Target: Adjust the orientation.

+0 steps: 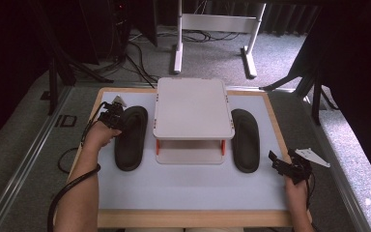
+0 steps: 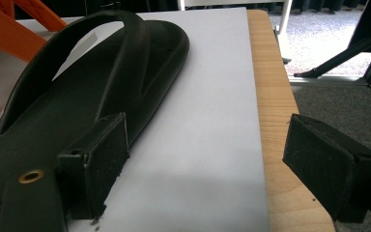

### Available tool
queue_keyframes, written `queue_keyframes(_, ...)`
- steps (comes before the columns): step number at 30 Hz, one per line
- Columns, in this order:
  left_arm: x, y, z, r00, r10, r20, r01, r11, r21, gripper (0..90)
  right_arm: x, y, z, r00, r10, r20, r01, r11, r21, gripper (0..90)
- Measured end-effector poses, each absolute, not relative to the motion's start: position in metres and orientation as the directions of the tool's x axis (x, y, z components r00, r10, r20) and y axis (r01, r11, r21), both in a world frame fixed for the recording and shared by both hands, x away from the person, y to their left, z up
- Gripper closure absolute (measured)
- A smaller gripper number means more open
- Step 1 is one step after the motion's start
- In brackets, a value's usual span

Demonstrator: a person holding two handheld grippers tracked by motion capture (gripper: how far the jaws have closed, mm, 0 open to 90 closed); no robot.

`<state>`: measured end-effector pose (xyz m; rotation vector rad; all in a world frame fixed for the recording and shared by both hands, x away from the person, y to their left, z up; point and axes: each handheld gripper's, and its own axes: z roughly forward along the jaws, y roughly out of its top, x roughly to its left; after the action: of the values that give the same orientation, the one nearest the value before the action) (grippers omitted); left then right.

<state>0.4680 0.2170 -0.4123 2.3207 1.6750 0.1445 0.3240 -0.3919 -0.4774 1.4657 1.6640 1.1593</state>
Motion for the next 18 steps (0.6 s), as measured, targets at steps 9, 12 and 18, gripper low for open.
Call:
queue_keyframes(9, 0.461, 0.225, -0.388, 0.301, 0.946, -0.117, 0.911, -0.250, 0.328, 74.3, 0.324, -0.392, -0.477, -0.180, 0.979, 0.092, 0.426, -0.007, 0.905, 15.4)
queue_keyframes(12, 0.458, 0.228, -0.377, 0.293, 0.946, -0.135, 0.909, -0.232, 0.345, 74.2, 0.324, -0.392, -0.477, -0.182, 0.979, 0.091, 0.427, -0.005, 0.904, 15.4)
queue_keyframes(18, 0.453, 0.230, -0.351, 0.280, 0.951, -0.129, 0.900, -0.213, 0.381, 74.4, 0.324, -0.392, -0.477, -0.181, 0.979, 0.091, 0.430, -0.004, 0.903, 15.4)
